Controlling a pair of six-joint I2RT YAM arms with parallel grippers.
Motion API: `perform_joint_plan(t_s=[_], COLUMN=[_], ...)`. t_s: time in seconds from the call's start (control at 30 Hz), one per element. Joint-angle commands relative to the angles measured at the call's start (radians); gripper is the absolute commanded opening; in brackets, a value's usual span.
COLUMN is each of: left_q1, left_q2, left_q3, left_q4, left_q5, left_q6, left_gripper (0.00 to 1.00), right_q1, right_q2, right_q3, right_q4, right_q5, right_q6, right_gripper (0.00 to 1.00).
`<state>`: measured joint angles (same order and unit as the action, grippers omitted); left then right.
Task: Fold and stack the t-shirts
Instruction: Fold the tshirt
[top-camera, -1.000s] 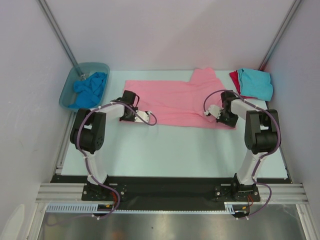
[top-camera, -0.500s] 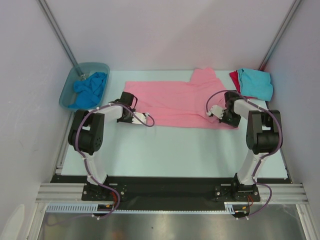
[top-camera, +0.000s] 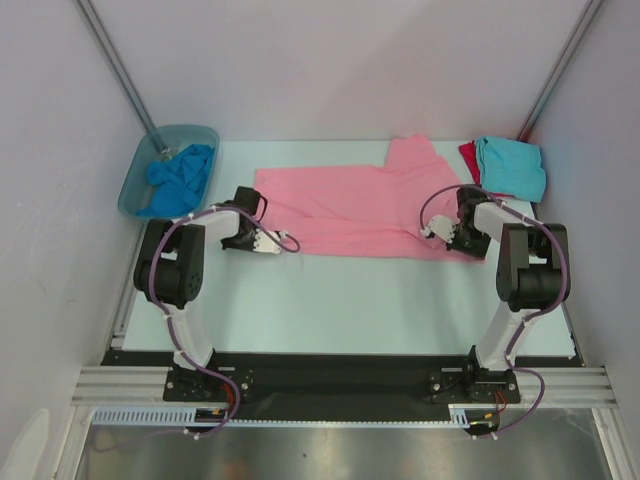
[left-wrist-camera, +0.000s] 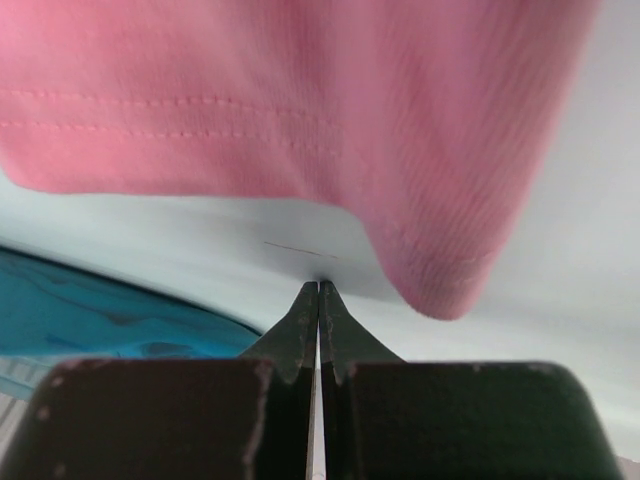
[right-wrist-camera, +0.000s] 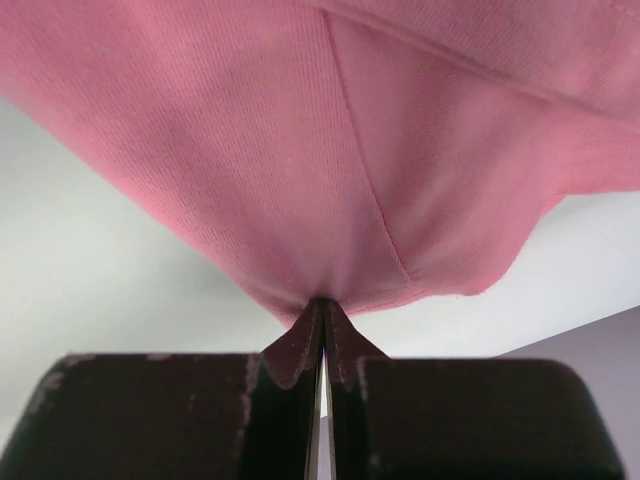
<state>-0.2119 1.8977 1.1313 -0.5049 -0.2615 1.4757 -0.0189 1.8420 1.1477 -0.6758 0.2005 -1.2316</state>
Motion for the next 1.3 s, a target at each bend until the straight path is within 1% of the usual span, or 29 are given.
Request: perform_joint_plan(t_s=[0.0,0.03,0.07,0.1,0.13,0.2,0.23,0.33,0.4,0.43,0.53,0.63,0.83,1.13,1.27], left_q1=[0.016,0.016,0.017,0.017,0.017,0.017,0.016,0.014,0.005,0.002,-0.023,-0.055,-0.095,-0.107,-0.107], left_q2=[0.024,0.026,0.029,0.028,0.024,0.009,0.001,-0.044,-0.087,-0.101,-0.153,-0.172,-0.149,-0.043,0.021], left_q3=[0.01,0.019,0.037,0.047,0.065,0.09,0.116,0.18,0.209,0.229,0.236,0.225,0.211,0.202,0.238], left_q4=[-0.103,-0.103,-0.101,-0.101,-0.101,-0.1,-0.103,-0.118,-0.13,-0.139,-0.147,-0.147,-0.147,-0.104,-0.098], left_q5=[0.051,0.05,0.05,0.05,0.05,0.053,0.057,0.091,0.122,0.134,0.169,0.186,0.235,0.243,0.24], left_q6=[-0.025,-0.031,-0.034,-0.037,-0.04,-0.045,-0.049,-0.077,-0.098,-0.121,-0.152,-0.178,-0.215,-0.193,-0.193], left_gripper=[0.0,0.0,0.0,0.0,0.0,0.0,0.0,0.0,0.0,0.0,0.0,0.0,0.01,0.02,0.01], right_q1=[-0.007,-0.001,0.002,0.008,0.016,0.016,0.046,0.095,0.14,0.154,0.207,0.243,0.249,0.258,0.267], right_q2=[-0.038,-0.04,-0.041,-0.041,-0.047,-0.059,-0.067,-0.101,-0.13,-0.138,-0.161,-0.153,-0.125,-0.113,-0.113], right_q3=[-0.011,-0.009,-0.008,-0.003,0.0,0.013,0.035,0.093,0.127,0.139,0.188,0.224,0.212,0.198,0.202], right_q4=[-0.042,-0.048,-0.056,-0.057,-0.067,-0.083,-0.1,-0.131,-0.142,-0.145,-0.151,-0.143,-0.088,-0.059,-0.059], right_q5=[0.031,0.03,0.025,0.022,0.016,0.002,-0.01,-0.05,-0.072,-0.093,-0.128,-0.138,-0.089,-0.061,-0.055], right_q6=[-0.005,0.0,0.003,0.006,0.012,0.02,0.026,0.061,0.096,0.11,0.155,0.182,0.172,0.182,0.192], right_gripper=[0.08,0.12,0.2,0.24,0.32,0.39,0.43,0.48,0.5,0.52,0.57,0.57,0.57,0.57,0.58])
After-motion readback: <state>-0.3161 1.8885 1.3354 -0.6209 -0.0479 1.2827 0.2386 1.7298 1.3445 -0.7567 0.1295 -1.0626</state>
